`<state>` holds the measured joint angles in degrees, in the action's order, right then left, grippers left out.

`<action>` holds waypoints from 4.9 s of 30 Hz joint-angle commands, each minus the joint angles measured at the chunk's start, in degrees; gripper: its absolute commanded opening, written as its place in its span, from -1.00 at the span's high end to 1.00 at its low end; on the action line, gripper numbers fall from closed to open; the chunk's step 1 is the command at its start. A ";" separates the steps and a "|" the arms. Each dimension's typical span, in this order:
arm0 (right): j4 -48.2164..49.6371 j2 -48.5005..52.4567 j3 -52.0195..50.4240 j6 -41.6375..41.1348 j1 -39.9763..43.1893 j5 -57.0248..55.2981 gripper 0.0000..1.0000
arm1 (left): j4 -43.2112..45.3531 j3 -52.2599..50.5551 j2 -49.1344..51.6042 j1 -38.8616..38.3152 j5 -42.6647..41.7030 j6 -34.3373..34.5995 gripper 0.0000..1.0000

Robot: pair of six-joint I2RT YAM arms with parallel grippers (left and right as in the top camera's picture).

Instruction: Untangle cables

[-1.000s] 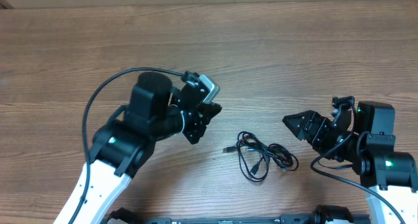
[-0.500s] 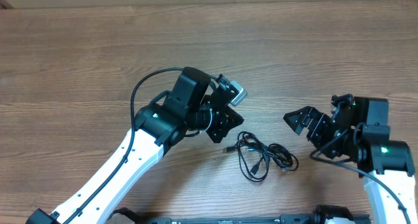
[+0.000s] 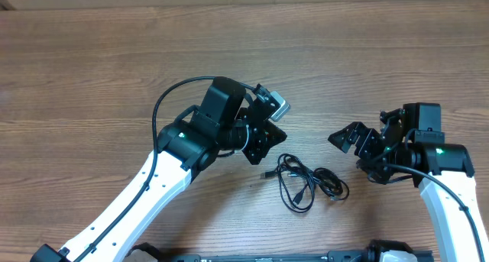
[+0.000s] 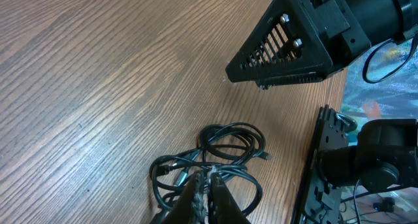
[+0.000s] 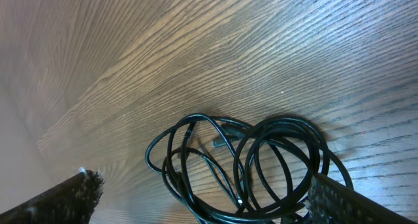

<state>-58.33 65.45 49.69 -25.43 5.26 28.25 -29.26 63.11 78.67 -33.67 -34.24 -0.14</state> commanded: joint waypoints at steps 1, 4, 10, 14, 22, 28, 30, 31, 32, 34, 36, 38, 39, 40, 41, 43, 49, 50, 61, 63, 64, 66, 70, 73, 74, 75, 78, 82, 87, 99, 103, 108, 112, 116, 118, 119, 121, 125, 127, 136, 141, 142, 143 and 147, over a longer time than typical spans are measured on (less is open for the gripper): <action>0.15 0.22 -0.11 0.22 0.17 -0.15 -1.00 | 0.22 0.81 -0.04 -0.22 0.37 -1.20 0.91; 0.15 0.22 -0.11 0.22 0.17 -0.15 -1.00 | 0.26 0.81 -0.04 -0.22 0.33 -1.16 0.92; 0.15 0.22 -0.11 0.22 0.17 -0.15 -1.00 | 0.17 0.81 -0.04 -0.22 0.28 -1.14 0.92; 0.59 0.22 -0.11 0.20 0.17 -0.15 -1.00 | -0.74 0.81 -0.04 -0.22 0.20 -1.14 0.91; 6.62 0.22 -0.11 0.24 0.17 0.72 -1.00 | -3.93 0.79 1.18 -0.28 1.75 0.42 0.59; 6.62 0.22 -0.11 -0.57 0.17 -2.91 -1.00 | -6.71 0.79 7.50 -3.28 -1.53 3.93 0.03; 5.75 0.22 -0.11 -6.56 0.20 -8.98 -1.00 | -6.75 0.79 10.25 -4.63 -2.32 6.51 0.00; 5.05 0.22 -0.11 -9.57 0.20 -12.41 -1.00 | -6.73 0.79 11.41 -5.16 -3.65 7.74 -0.04; 4.59 0.22 -0.11 -11.43 0.20 -14.86 -1.00 | -6.88 0.79 12.39 -5.49 -4.63 10.54 -0.19; 3.87 0.22 -0.11 -13.84 0.20 -18.25 -1.00 | -7.93 0.79 13.46 -5.73 -3.15 19.89 -0.54; 3.87 0.22 -0.11 -13.84 0.20 -18.36 -1.00 | -10.16 0.79 13.92 -5.75 -0.50 27.56 -0.73; 3.87 0.22 -0.11 -13.81 0.20 -18.38 -1.00 | -11.04 0.76 14.16 -5.75 0.83 33.38 -1.00; 3.89 0.22 -0.11 -13.81 0.20 -18.38 -1.00 | -10.99 0.79 14.23 -5.75 0.81 36.41 -1.00; 3.89 0.22 -0.11 -13.81 0.20 -18.38 -1.00 | -10.97 0.76 14.34 -5.75 1.05 39.89 -1.00; 3.89 0.22 -0.11 -13.81 0.20 -18.38 -1.00 | -11.10 0.74 14.34 -5.88 1.49 44.35 -1.00; 3.87 0.22 -0.11 -13.81 0.20 -18.38 -1.00 | -11.26 0.70 14.53 -6.78 3.48 52.85 -0.99; 3.76 0.22 -0.11 -13.79 0.20 -18.36 -1.00 | -11.15 0.70 17.42 -11.67 8.09 70.77 -0.62; 3.72 0.22 -0.11 -13.79 0.20 -18.36 -1.00 | -10.99 0.70 18.21 -12.07 8.33 73.92 -0.60; 2.45 0.22 -0.13 -13.77 0.20 -18.38 -1.00 | -9.73 0.70 21.94 -12.46 9.16 85.48 -0.25; 2.43 0.22 -0.13 -13.53 0.20 -18.40 -1.00 | -9.18 0.70 21.94 -12.39 7.10 83.69 -0.22; 2.32 0.22 -0.13 -13.53 0.17 -18.38 -1.00 | -7.43 0.70 21.94 -11.96 2.67 80.78 -0.54; 2.25 0.22 -0.13 -13.57 0.20 -18.36 -1.00 | -4.63 0.70 21.92 -10.54 -6.34 78.73 -0.72; 2.29 0.22 -0.13 -13.57 0.17 -18.34 -1.00 | -3.41 0.70 21.92 -8.00 -6.64 78.82 -0.77; 2.49 0.22 -0.13 -13.60 0.17 -18.14 -1.00 | -3.48 0.70 21.94 -9.05 3.93 80.76 -0.71; 2.51 0.22 -0.13 -13.60 0.20 -18.14 -1.00 | -3.43 0.70 21.94 -9.70 6.21 81.22 -0.61; 2.54 0.22 -0.13 -13.60 0.17 -18.14 -1.00 | -3.32 0.70 21.94 -10.67 8.41 81.74 -0.57; 2.86 0.22 -0.13 -13.62 0.17 -18.03 -1.00 | -0.94 0.70 22.29 -11.13 9.33 82.51 -0.45; 3.61 0.22 -0.13 -13.81 0.20 -16.06 -1.00 | 0.42 0.70 25.75 -11.15 7.69 81.68 -0.32; 3.48 0.22 -0.13 -13.79 0.17 -15.13 -1.00 | 1.68 0.70 29.33 -11.13 1.81 76.43 0.92; 0.74 0.20 -0.11 6.73 0.17 4.39 -0.95 | 12.50 0.81 18.14 -6.78 -6.47 23.89 0.91; 0.31 -0.09 -0.13 9.68 0.17 15.41 -0.85 | 14.01 0.81 8.98 -5.03 2.25 20.98 0.92; 1.44 -2.10 -0.11 13.99 0.17 22.95 -0.83 | 13.44 0.81 4.20 -2.99 6.56 26.36 0.92; 2.93 -4.44 -0.13 23.56 0.17 30.36 -0.83 | 13.29 0.81 4.13 -2.67 5.62 31.85 0.92; 2.95 -5.01 -0.13 32.76 0.17 32.30 -0.84 | 15.45 0.81 4.13 -2.75 0.04 37.97 0.92; 3.50 -5.01 -0.13 34.77 0.17 32.30 -0.84 | 17.64 0.81 4.13 -3.28 -4.02 39.36 0.92; 4.42 -5.03 -0.13 34.77 0.17 32.33 -0.81 | 18.56 0.81 4.13 -3.87 -4.39 41.70 0.92; 4.90 -5.01 -0.11 34.75 0.15 32.33 -0.70 | 19.91 0.81 4.13 -4.85 -4.63 42.95 0.92; 5.55 -5.01 -0.13 34.77 0.15 32.30 -0.36 | 20.59 0.81 4.13 -6.84 -4.13 45.62 0.92; 5.60 -5.01 -0.13 34.75 0.15 32.30 0.04 | 20.59 0.81 4.13 -6.86 -4.17 45.66 0.92; 5.18 -5.01 -0.13 34.47 0.15 32.30 0.92 | 22.47 0.81 4.13 -6.88 -5.90 48.00 0.92; 5.66 -5.01 -0.13 24.87 0.15 21.55 0.92 | 22.95 0.81 4.13 -6.86 -6.34 48.63 0.92; 5.57 -5.01 -0.13 22.71 0.15 18.64 0.92 | 23.19 0.81 4.13 -6.84 -6.47 48.94 0.92; 5.53 -5.01 -0.13 20.20 0.17 15.32 0.92 | 23.74 0.81 4.13 -6.84 -6.88 49.07 0.92; 5.57 -5.01 -0.13 15.08 0.17 9.64 0.92 | 27.80 0.81 4.13 -6.84 -11.39 49.11 0.92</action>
<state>-52.42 59.40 49.98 -4.47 4.71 53.63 -5.17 62.78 85.21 -40.53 -37.80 48.10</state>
